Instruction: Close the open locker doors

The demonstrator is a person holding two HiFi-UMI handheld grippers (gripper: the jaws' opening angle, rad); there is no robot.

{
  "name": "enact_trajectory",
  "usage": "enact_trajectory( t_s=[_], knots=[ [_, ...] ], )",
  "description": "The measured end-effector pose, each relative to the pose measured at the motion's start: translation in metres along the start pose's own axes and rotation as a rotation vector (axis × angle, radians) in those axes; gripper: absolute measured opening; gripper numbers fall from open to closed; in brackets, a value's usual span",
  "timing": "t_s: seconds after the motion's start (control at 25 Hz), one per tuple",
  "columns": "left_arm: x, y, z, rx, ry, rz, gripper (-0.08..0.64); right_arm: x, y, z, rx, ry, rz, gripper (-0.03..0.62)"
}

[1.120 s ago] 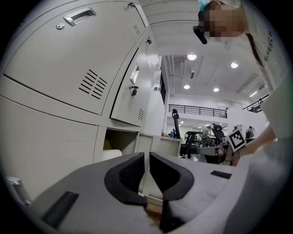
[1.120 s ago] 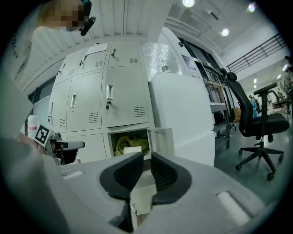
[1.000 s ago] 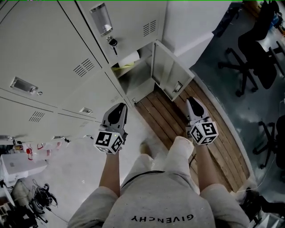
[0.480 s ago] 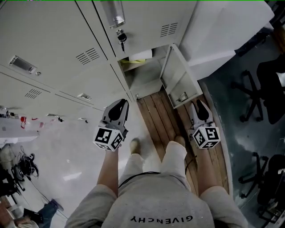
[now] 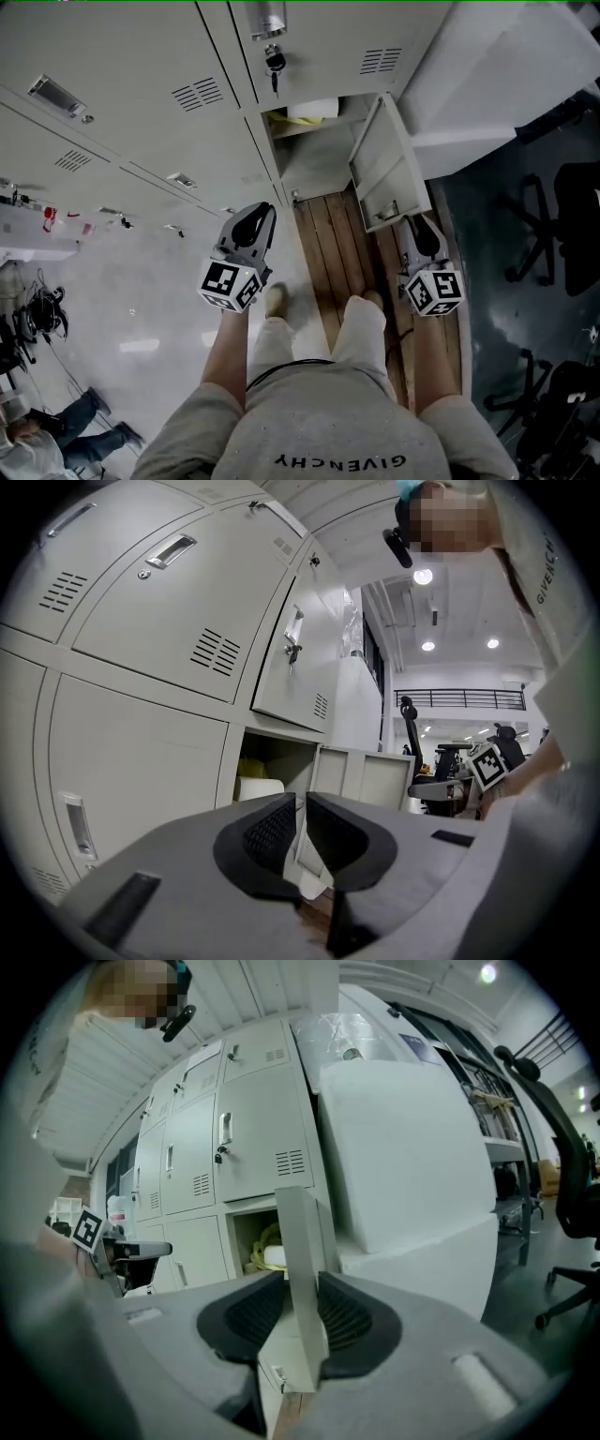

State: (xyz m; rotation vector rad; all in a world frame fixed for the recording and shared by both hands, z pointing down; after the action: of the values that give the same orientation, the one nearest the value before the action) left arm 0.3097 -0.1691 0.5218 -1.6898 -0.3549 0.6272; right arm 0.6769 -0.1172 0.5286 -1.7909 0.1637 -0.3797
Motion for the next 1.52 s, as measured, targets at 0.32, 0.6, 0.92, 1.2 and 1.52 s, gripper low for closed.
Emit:
enact_trajectory(
  t_s=[0.32, 0.6, 0.92, 1.2, 1.52],
  knots=[
    [-0.01, -0.003, 0.007, -0.009, 0.003, 0.006, 0.031, -0.021, -0.004, -0.011, -0.009, 0.027, -0.009, 0.098],
    [-0.034, 0.003, 0.018, -0.003, 0.009, 0.004, 0.031, -0.049, -0.006, -0.024, -0.017, 0.032, 0.002, 0.101],
    [-0.061, 0.005, 0.032, -0.011, 0.012, 0.005, 0.031, -0.087, -0.008, -0.049, -0.025, 0.049, 0.007, 0.112],
    [-0.08, 0.005, 0.04, -0.014, 0.01, 0.013, 0.031, -0.113, -0.007, -0.073, -0.047, 0.056, 0.047, 0.121],
    [-0.101, 0.004, 0.045, -0.016, 0.007, 0.019, 0.031, -0.139, -0.007, -0.107, -0.044, 0.093, 0.066, 0.109]
  ],
)
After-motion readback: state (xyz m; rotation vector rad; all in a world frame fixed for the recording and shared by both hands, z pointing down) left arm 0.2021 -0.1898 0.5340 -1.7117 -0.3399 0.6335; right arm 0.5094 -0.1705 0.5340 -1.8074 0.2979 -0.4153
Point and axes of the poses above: the fingertips, and each gripper's own axes: z backward along the fingers, x to its right, y out of its top, the point moved 10 cm from there along z, backward along the fingers, and after that the axes turned 4 degrees about y, right-handed, at the moved point
